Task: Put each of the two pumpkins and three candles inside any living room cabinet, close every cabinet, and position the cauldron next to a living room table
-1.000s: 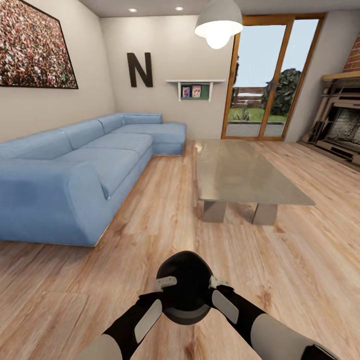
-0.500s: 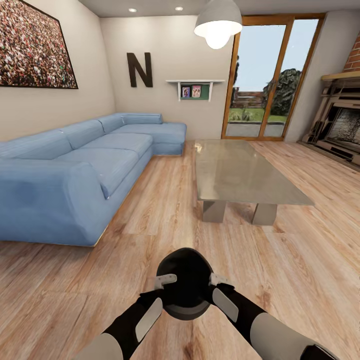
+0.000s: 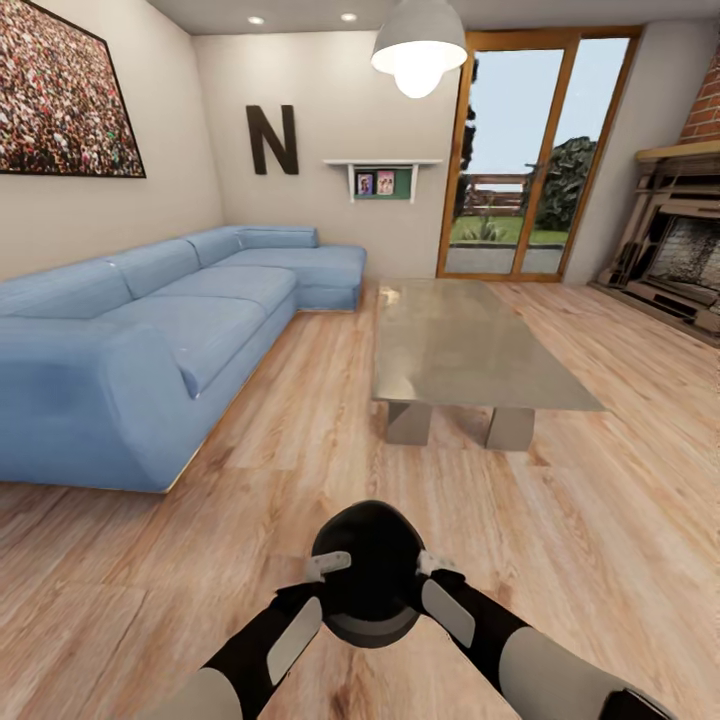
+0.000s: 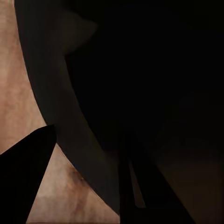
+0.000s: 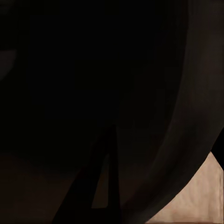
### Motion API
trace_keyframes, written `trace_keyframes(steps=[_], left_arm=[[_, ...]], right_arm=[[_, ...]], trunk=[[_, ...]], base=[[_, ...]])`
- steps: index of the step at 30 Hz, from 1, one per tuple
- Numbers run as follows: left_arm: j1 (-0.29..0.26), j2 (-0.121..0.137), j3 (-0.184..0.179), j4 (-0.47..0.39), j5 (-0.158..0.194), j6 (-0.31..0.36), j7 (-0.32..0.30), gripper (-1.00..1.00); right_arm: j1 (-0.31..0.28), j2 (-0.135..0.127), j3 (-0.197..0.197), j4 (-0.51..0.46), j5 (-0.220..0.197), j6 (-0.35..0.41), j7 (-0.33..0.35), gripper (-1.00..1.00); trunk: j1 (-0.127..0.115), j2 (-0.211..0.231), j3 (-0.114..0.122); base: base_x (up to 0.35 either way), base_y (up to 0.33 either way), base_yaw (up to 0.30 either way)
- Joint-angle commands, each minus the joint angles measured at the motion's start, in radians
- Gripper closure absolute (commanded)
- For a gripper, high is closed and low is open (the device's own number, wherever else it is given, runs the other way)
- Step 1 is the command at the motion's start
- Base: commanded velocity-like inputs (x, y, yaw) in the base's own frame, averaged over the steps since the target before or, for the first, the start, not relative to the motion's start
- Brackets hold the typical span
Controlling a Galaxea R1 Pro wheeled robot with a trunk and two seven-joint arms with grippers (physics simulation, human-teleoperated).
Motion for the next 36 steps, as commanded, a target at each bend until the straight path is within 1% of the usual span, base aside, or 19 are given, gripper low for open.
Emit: trace_keyframes(steps=[1, 10, 25, 32, 36], left_arm=[[-0.002, 0.012, -0.005, -0.010, 0.002, -0.001, 0.010, 1.00], [-0.002, 0.012, -0.005, -0.011, 0.002, -0.001, 0.010, 1.00], [-0.002, 0.012, -0.005, -0.011, 0.002, -0.001, 0.008, 1.00], [-0.002, 0.013, -0.005, -0.011, 0.002, 0.000, 0.008, 1.00], [-0.002, 0.014, -0.005, -0.010, 0.002, 0.000, 0.008, 1.00]], right_arm=[[-0.001, -0.011, 0.020, -0.003, -0.040, -0.001, -0.015, 1.00], [-0.001, -0.011, 0.020, -0.003, -0.040, -0.001, -0.015, 1.00], [-0.001, -0.011, 0.020, -0.003, -0.040, -0.001, -0.015, 1.00], [-0.001, -0.011, 0.020, -0.003, -0.041, -0.001, -0.014, 1.00], [-0.001, -0.011, 0.020, -0.003, -0.041, 0.000, -0.014, 1.00]], trunk=[[0.000, -0.001, -0.001], [0.000, -0.001, -0.001], [0.000, -0.001, -0.001], [0.000, -0.001, -0.001], [0.000, -0.001, 0.002]], base=[[0.027, -0.247, 0.000], [0.141, -0.164, 0.000], [0.285, -0.013, 0.000], [0.240, -0.125, -0.001], [0.225, -0.145, -0.147]])
